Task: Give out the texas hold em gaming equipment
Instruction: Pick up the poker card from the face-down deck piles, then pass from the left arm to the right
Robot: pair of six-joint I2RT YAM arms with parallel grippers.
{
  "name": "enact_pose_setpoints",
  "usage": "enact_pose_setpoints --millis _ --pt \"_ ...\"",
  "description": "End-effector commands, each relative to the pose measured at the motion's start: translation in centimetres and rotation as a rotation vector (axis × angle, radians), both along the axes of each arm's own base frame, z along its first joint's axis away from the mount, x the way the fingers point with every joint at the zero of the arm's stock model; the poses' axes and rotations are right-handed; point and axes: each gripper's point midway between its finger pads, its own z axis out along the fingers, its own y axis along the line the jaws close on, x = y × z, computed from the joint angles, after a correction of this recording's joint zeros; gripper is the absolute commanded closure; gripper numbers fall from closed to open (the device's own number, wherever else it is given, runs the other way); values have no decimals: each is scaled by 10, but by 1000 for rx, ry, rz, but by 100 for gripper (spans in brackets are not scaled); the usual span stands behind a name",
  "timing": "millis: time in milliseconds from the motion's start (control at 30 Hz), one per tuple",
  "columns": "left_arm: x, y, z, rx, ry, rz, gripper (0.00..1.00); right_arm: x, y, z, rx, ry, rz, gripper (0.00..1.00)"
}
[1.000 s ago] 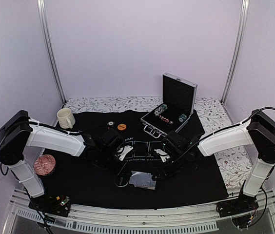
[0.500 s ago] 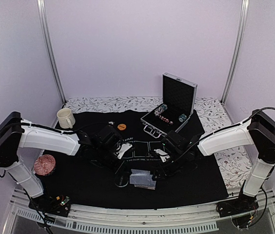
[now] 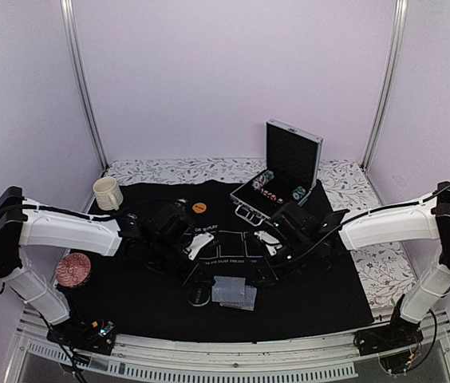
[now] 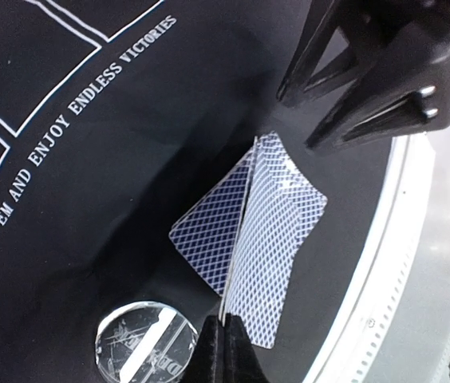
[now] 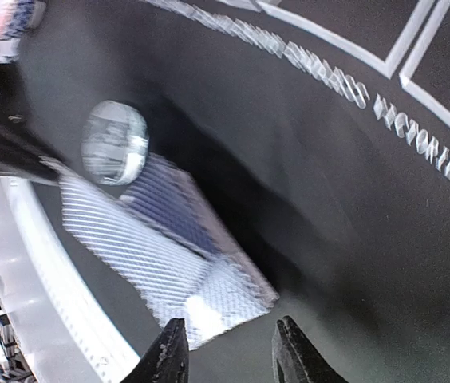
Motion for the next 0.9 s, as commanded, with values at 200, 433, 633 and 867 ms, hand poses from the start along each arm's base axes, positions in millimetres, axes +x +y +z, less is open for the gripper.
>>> enact_pose_setpoints --millis 200,433,633,867 --pt "1 -5 16 -102 -71 -45 100 2 24 78 378 -200 191 56" --pt "0 -6 24 -140 -99 -53 100 8 22 66 428 -188 212 49" --pt "0 -6 23 -141 -98 -57 100 14 29 45 414 -187 234 44" --pt "0 -5 24 -140 -107 -54 100 10 33 27 422 -137 271 45"
